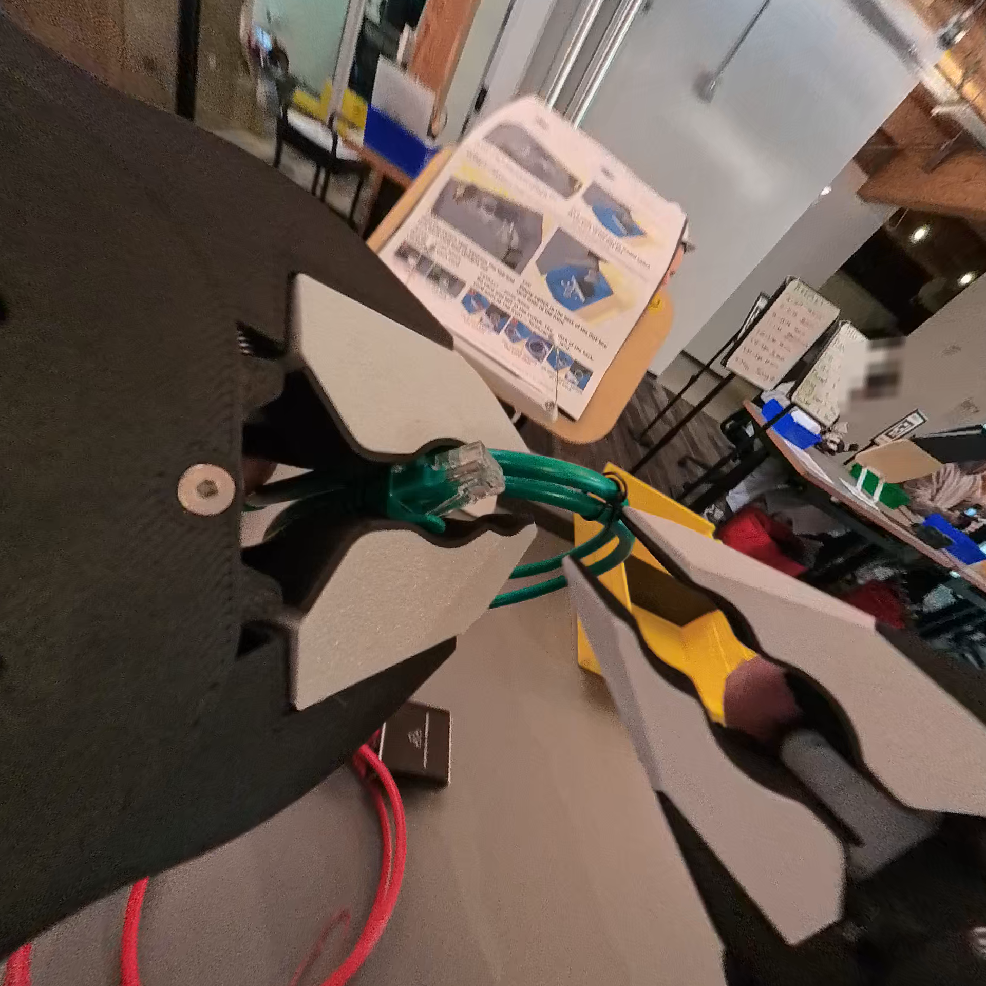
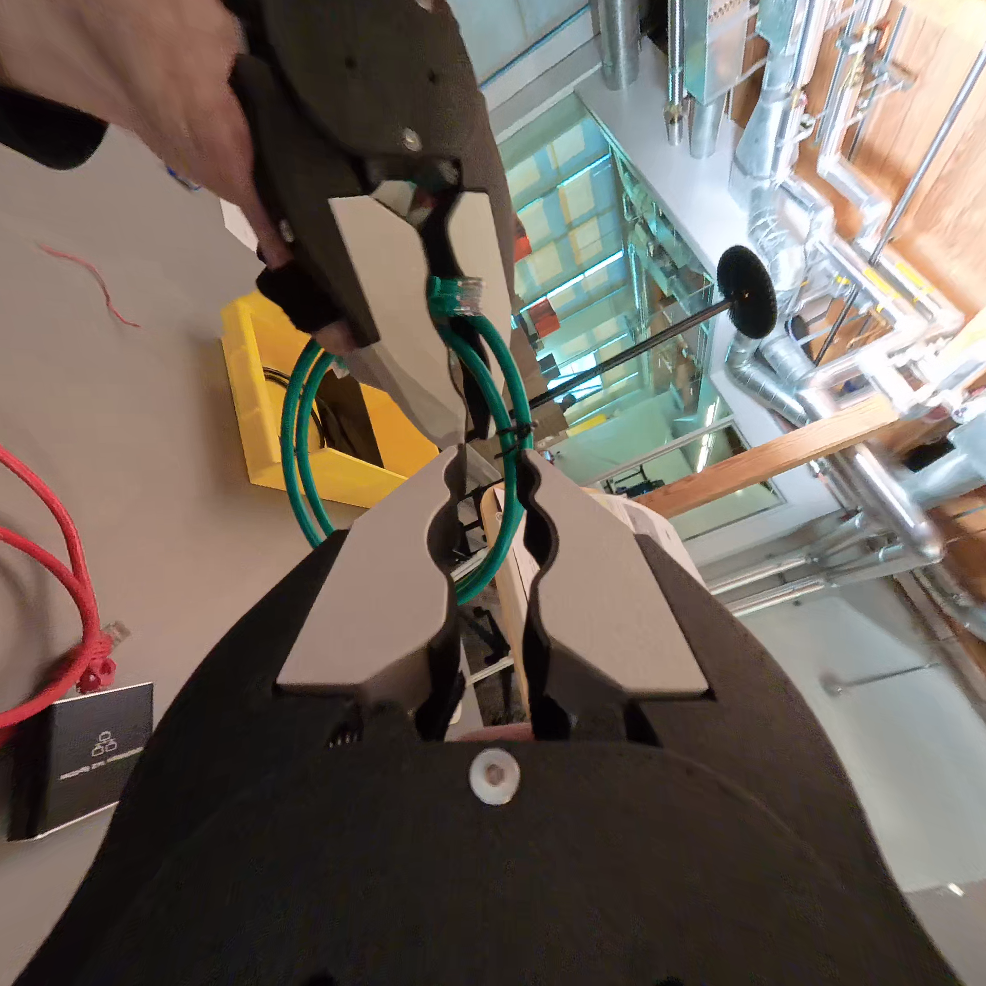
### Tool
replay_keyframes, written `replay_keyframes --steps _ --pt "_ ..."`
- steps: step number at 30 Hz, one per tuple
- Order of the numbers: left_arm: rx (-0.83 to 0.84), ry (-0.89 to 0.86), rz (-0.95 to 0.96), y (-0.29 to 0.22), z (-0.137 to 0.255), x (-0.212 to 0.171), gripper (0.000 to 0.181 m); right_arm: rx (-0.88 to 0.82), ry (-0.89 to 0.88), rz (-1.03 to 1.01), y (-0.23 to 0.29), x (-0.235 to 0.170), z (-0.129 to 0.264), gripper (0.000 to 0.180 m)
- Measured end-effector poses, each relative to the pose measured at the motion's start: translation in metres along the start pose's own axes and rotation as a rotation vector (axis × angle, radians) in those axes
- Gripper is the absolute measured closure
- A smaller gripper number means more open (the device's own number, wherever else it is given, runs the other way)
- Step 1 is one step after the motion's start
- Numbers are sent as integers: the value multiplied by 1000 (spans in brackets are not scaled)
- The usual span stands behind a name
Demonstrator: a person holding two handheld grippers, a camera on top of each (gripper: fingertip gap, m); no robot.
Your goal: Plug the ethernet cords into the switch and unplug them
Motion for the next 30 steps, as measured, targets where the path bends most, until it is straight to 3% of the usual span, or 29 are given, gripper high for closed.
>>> replay_keyframes --steps 9,24,30 --pt "-107 -29 125 -3 1 -1 167 -59 16 103 -2 5 0 179" --pt "-132 12 140 -8 -3 -4 166 -81 29 154 -1 9 -1 173" --pt "-150 14 150 -10 -4 -5 166 -79 24 181 2 12 -1 178"
Point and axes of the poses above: each gripper's, where its closed fingertips meet, z back along the fingers, x out of its top, y = z × x across the jaws, the point moved 4 cm from there along z, back along the fingers, and after that the axes turned 4 degrees about z, right-handed, at the moved point
